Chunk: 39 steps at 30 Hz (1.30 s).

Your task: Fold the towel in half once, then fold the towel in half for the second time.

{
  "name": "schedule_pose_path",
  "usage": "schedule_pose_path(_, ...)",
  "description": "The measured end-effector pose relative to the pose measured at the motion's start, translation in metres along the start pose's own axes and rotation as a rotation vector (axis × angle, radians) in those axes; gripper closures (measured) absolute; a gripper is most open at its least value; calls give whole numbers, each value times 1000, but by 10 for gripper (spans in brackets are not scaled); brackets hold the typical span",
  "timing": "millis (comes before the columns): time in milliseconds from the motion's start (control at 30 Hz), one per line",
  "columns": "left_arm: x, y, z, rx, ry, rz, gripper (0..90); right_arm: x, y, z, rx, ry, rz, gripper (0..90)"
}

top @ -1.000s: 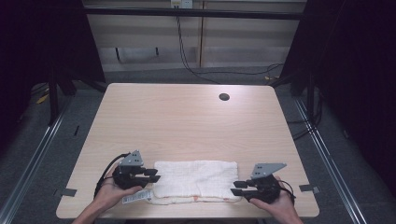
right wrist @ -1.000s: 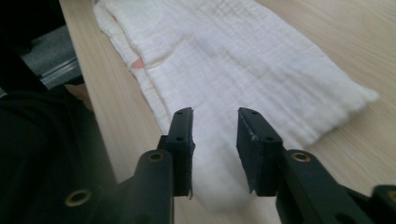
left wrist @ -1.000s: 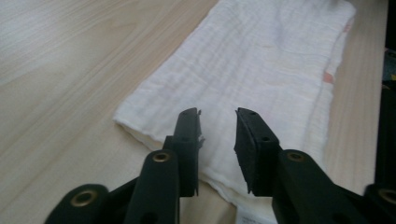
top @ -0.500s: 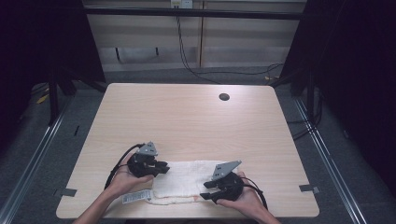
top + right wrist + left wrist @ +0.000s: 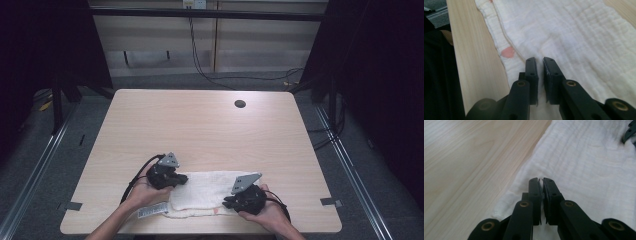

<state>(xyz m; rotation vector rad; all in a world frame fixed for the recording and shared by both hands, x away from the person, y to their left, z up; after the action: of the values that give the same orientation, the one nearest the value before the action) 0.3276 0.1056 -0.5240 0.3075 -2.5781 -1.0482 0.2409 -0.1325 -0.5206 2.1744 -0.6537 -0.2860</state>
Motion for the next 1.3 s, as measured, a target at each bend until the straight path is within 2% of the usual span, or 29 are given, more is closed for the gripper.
schedule_pose_path(67, 4, -4, -3, -4, -12, 5, 870, 5, 4, 5, 2, -14, 6, 852)
schedule_pose_path(133, 7, -9, -7, -3, -5, 19, 875, 12, 9, 12, 4, -34, 21, 859)
schedule_pose_path(200, 10, -14, -11, -7, -15, 36, 877, 17, 14, 18, 5, -73, 34, 861)
schedule_pose_path(333, 16, -21, -16, 1, -20, 53, 877, 23, 23, 30, 5, -116, 35, 873)
schedule_pose_path(600, 17, -23, -16, 6, -17, 93, 880, 16, 30, 37, -3, -125, 17, 872)
schedule_pose_path(667, 17, -22, -16, -1, -17, 94, 879, 14, 31, 36, -8, -121, 13, 864)
schedule_pose_path(733, 18, -21, -15, -7, -20, 88, 877, 12, 30, 35, 0, -121, 6, 811)
schedule_pose_path(767, 18, -20, -16, 13, -9, 102, 860, 11, 31, 34, 3, -127, 18, 776)
schedule_pose_path(800, 18, -17, -16, 10, -10, 117, 817, 11, 32, 33, 18, -131, 10, 761)
schedule_pose_path(833, 17, -14, -17, 42, 4, 135, 805, 11, 33, 32, 28, -125, 18, 744)
schedule_pose_path(867, 16, -11, -19, 55, 4, 118, 792, 12, 36, 31, 41, -127, 39, 744)
schedule_pose_path(967, 12, 0, -22, 89, 24, 79, 690, 11, 43, 25, 96, -145, 30, 707)
schedule_pose_path(1033, 8, 5, -25, 109, 36, 62, 645, 9, 43, 21, 103, -148, 31, 685)
schedule_pose_path(1067, 5, 8, -25, 113, 42, 60, 627, 8, 42, 19, 108, -148, 25, 667)
schedule_pose_path(1167, 0, 11, -25, 132, 57, 90, 599, 5, 37, 11, 105, -136, 16, 617)
schedule_pose_path(1300, -5, 14, -25, 146, 74, 71, 551, -5, 30, -4, 104, -119, -20, 562)
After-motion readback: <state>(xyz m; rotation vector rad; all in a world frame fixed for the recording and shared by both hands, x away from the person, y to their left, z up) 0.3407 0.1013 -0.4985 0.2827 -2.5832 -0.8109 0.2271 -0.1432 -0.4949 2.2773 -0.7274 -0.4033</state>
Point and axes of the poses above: each handheld gripper's, and its own axes: y roughly backward along the jaws, z roughly out of its underside, x roughly to its right, the point moved 4 cm from there along -y, roughly forward along the jaws, and after that the axes turned 7 degrees about z, right-handed, at the moved point
